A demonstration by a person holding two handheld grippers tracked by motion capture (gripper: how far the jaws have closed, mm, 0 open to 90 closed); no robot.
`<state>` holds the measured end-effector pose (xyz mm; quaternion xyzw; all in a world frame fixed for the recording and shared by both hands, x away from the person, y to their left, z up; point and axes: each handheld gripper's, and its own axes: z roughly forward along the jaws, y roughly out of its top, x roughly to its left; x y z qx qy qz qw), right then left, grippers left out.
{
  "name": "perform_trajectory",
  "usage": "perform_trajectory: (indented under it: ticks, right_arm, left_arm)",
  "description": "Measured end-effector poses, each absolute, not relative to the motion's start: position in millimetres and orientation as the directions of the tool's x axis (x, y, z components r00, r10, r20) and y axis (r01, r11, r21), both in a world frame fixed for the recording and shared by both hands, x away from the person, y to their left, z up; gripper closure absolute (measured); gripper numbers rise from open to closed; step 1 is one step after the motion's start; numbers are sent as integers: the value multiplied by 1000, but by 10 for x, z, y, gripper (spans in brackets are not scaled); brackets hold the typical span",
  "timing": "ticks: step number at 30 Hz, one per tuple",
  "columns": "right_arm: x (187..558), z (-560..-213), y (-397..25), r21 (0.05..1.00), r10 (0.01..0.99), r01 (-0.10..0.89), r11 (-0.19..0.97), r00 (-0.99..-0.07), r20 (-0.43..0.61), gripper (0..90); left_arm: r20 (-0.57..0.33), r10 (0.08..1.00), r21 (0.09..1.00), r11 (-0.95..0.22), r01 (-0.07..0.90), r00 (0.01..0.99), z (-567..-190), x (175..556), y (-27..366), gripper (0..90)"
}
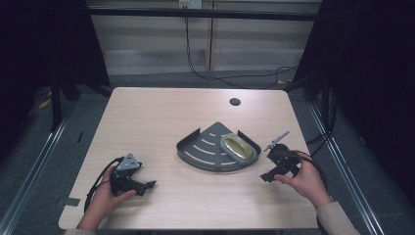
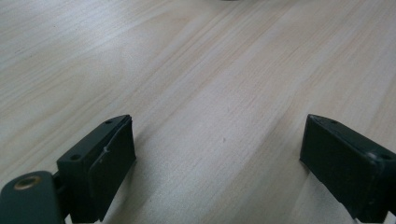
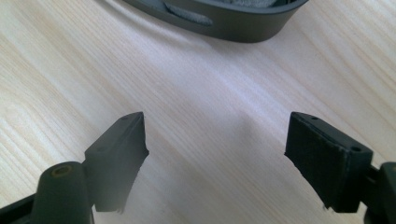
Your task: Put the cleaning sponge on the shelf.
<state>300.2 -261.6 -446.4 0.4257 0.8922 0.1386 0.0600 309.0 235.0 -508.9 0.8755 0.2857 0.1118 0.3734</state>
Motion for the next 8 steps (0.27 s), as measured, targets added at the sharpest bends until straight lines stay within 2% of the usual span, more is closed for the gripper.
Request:
perform_trajectory:
  ticks: [8]
  right_arm:
    - [2955,-4503,-2612,273,764,733,623,-646,-10,203]
  left_arm:
    - [-18,583,716,-560,417,812,-5086,3093,2353,94]
